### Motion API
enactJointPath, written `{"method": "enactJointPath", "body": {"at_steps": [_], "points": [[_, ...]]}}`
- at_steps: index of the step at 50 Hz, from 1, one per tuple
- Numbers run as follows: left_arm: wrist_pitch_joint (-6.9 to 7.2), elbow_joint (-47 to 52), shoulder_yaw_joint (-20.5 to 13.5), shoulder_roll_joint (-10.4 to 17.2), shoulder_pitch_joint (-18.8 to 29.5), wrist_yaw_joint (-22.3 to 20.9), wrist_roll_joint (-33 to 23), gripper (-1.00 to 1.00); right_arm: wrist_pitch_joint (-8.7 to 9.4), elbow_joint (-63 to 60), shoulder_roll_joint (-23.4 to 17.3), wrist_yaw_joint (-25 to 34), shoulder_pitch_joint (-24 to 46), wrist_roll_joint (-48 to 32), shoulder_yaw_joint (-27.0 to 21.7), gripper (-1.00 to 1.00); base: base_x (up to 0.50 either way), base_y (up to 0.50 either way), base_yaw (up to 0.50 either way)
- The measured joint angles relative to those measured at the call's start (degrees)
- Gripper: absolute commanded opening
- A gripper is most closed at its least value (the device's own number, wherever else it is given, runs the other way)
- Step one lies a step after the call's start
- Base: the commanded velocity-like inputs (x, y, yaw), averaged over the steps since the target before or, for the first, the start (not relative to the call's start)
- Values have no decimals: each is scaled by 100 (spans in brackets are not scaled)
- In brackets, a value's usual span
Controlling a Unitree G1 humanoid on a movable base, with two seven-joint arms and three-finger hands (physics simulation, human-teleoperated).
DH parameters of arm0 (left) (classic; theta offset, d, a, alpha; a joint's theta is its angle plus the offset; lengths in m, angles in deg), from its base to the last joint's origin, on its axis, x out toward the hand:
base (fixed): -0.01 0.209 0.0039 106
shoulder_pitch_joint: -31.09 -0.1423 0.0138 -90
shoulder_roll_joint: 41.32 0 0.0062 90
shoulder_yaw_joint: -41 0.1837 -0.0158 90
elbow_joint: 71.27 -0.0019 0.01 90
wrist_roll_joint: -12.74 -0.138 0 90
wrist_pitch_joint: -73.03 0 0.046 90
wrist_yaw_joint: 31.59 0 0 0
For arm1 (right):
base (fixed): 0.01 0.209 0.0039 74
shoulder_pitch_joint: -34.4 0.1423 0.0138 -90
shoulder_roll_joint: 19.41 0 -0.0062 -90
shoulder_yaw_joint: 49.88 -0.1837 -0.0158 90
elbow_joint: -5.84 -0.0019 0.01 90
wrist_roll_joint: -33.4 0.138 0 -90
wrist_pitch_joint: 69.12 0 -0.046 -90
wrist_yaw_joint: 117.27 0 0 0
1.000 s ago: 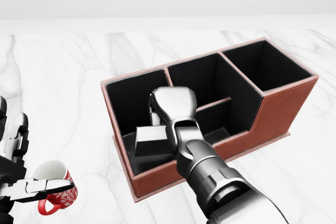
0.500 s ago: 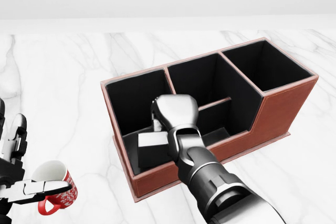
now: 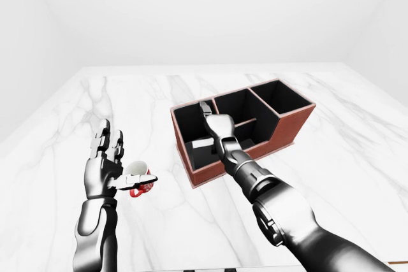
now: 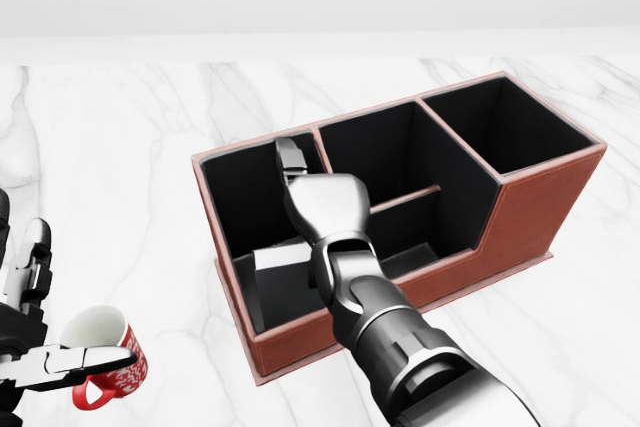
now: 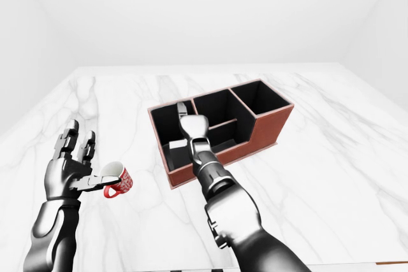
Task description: Pick up the book and place it in the left compartment of the caddy.
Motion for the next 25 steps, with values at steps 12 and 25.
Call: {"method": "enactJointPath", "body": {"at_steps": [12, 25], "points": [[-10, 49, -15, -17, -58, -22, 7, 100, 1, -347, -86, 657, -71, -161, 170, 100, 0, 0, 1], [19, 183, -14, -68, -155, -56, -26, 100, 0, -3420, -293, 3169, -1627, -1221, 459, 100, 0, 0, 0]]}}
